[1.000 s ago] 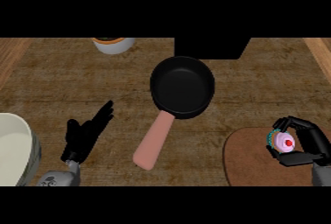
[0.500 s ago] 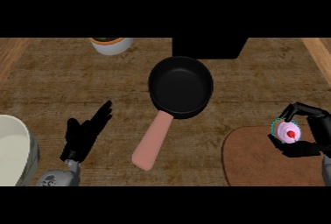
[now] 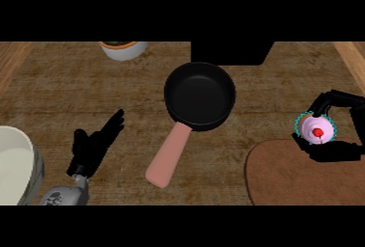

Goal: Pick the cupcake from the cutting board and place it in the pot

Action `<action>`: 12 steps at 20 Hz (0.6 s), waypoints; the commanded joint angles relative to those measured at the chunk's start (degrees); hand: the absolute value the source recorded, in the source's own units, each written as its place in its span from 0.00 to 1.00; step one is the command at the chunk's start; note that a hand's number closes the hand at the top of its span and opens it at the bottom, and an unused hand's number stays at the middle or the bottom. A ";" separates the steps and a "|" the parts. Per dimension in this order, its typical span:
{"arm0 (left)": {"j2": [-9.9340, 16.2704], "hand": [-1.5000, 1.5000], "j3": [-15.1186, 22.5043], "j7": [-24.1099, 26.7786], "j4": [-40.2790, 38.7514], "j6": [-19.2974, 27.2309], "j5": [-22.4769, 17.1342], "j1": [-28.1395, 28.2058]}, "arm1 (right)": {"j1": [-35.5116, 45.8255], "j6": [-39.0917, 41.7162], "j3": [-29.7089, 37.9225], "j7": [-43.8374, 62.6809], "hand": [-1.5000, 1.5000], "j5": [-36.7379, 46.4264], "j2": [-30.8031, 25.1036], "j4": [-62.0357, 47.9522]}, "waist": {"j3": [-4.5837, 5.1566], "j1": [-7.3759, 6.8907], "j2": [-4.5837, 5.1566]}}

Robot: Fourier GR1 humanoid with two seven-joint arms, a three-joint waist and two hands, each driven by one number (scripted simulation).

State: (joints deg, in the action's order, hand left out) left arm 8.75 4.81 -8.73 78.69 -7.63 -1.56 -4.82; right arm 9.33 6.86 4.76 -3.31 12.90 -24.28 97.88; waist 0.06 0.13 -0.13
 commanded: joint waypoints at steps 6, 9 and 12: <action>0.95 0.50 -1.77 -1.20 -0.88 -1.24 -0.36 -2.81 | 22.61 1.92 -9.30 23.09 1.00 9.35 2.37 -1.64 | 0.02 -1.10 0.25; -0.61 0.50 -0.50 -0.24 -0.29 -0.32 0.77 -1.16 | 30.09 5.99 -9.05 26.71 1.00 9.38 1.60 -5.89 | 0.01 -0.99 0.22; 0.02 0.50 -0.08 -1.94 2.26 -1.96 -0.02 0.22 | 31.60 4.49 -11.68 20.72 1.00 13.38 4.02 -16.53 | -0.04 -1.40 0.36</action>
State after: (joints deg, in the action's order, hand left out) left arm 8.63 4.46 -10.00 79.60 -8.70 -1.39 -5.11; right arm 36.01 11.12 -4.99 20.23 22.95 -21.45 91.20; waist 0.08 -0.97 0.05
